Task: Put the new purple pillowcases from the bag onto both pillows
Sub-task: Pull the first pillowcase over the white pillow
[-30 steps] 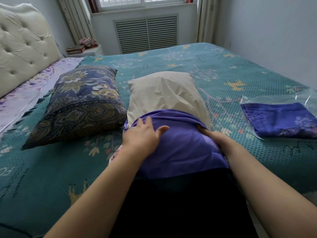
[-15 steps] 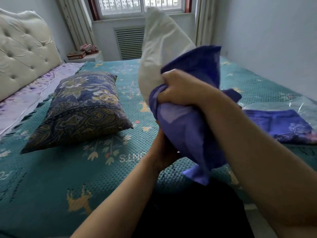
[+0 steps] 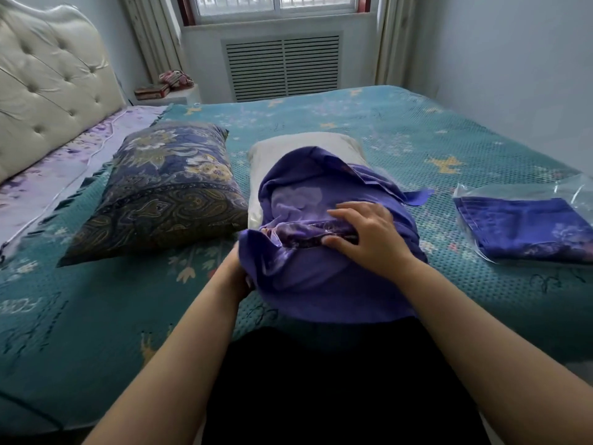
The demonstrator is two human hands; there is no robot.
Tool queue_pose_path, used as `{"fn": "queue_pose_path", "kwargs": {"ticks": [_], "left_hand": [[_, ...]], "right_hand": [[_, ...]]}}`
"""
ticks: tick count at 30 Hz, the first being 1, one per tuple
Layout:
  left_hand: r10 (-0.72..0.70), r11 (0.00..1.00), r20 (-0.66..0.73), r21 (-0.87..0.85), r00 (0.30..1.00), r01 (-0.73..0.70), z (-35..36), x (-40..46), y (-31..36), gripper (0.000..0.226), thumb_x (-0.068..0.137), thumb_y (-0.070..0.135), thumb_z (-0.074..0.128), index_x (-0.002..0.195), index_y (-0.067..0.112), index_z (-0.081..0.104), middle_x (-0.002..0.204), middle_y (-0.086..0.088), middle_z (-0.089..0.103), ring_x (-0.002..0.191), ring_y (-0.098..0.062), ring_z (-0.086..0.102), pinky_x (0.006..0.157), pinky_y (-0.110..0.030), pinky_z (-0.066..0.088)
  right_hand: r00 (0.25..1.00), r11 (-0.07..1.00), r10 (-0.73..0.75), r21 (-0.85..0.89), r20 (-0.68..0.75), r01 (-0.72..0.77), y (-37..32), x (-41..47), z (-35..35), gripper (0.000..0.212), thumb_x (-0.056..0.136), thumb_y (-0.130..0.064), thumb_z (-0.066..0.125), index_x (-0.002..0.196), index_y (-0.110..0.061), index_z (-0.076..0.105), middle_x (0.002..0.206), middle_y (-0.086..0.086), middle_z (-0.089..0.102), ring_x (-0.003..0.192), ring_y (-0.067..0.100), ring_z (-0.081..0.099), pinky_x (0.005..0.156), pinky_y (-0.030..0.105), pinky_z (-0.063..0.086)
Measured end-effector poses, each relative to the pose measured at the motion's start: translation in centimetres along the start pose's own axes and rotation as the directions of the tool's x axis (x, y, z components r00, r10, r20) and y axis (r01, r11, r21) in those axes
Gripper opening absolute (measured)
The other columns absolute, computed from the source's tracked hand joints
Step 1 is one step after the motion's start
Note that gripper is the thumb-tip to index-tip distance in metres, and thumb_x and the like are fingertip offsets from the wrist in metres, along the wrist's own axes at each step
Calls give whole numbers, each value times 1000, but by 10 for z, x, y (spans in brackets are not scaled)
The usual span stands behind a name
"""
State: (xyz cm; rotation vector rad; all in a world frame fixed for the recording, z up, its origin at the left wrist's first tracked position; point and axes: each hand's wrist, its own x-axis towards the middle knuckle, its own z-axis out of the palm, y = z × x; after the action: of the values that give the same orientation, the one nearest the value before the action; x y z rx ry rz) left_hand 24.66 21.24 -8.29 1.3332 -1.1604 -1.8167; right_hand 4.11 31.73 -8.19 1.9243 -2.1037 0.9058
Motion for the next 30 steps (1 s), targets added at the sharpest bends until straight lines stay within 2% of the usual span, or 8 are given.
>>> {"fn": "queue_pose_path", "kwargs": {"ticks": [4, 7, 9, 12, 18, 23, 26, 30], "left_hand": [[407, 850, -79, 398, 910, -345, 5, 7, -3, 44, 94, 26, 54, 133, 6, 46, 134, -25, 45, 119, -32, 53, 103, -43, 41], [697, 344, 115, 813, 708, -471, 13, -12, -7, 42, 87, 52, 54, 119, 26, 62, 132, -5, 47, 120, -27, 46, 104, -40, 37], [717, 107, 278, 862, 639, -496, 18, -23, 1, 63, 74, 72, 48, 122, 33, 59, 132, 6, 50, 122, -24, 43, 103, -41, 38], [579, -93, 397, 900, 712, -426, 29, -20, 0, 62, 76, 66, 55, 127, 30, 53, 130, 4, 53, 118, -27, 50, 94, -38, 42], [642, 335, 166, 817, 748, -469, 27, 5, -4, 9, 91, 9, 48, 96, 11, 55, 93, -21, 61, 88, -37, 58, 69, -35, 38], [492, 811, 57, 333, 869, -481, -8, 39, 4, 23, 94, 9, 53, 74, 17, 59, 75, -5, 56, 80, -17, 47, 68, -30, 39], [399, 879, -7, 287, 917, -380, -18, 53, -4, 23, 94, 18, 55, 73, 13, 62, 77, -8, 59, 81, -16, 50, 72, -30, 40], [346, 734, -55, 637, 937, -234, -36, 76, -20, 38, 90, 46, 51, 90, 11, 66, 104, -16, 64, 102, -28, 58, 91, -34, 45]], "right_hand": [[999, 999, 40, -1, -1, -40, 44, -33, -9, 86, 69, -73, 51, 137, -21, 46, 139, 5, 43, 132, 24, 37, 113, 40, 27], [992, 996, 56, 76, -116, -47, 64, -52, -13, 75, 79, -55, 58, 137, -9, 44, 135, 8, 44, 129, 21, 40, 110, 32, 32], [984, 995, 88, 69, -154, -78, 73, -59, -8, 60, 82, -41, 61, 129, -4, 51, 129, 11, 49, 125, 24, 44, 108, 30, 32], [935, 957, 280, 146, -218, -253, 75, -58, -1, 36, 77, -11, 57, 111, -4, 63, 119, 16, 54, 116, 35, 51, 103, 35, 36], [876, 888, 445, 217, -187, -406, 35, -15, -5, 28, 84, -4, 52, 110, -12, 60, 101, 19, 68, 92, 40, 62, 76, 39, 45], [911, 915, 403, -63, 94, -398, 33, 35, -15, 21, 87, -35, 55, 104, -24, 60, 113, 8, 66, 105, 30, 60, 84, 36, 43], [889, 902, 431, -85, 154, -422, 29, 45, -8, 24, 85, -40, 56, 103, -24, 59, 114, 8, 64, 107, 29, 59, 84, 35, 42], [881, 898, 438, -42, 178, -438, 38, 26, -6, 31, 79, -39, 64, 103, -20, 59, 115, 12, 56, 112, 32, 50, 95, 38, 41]]}}
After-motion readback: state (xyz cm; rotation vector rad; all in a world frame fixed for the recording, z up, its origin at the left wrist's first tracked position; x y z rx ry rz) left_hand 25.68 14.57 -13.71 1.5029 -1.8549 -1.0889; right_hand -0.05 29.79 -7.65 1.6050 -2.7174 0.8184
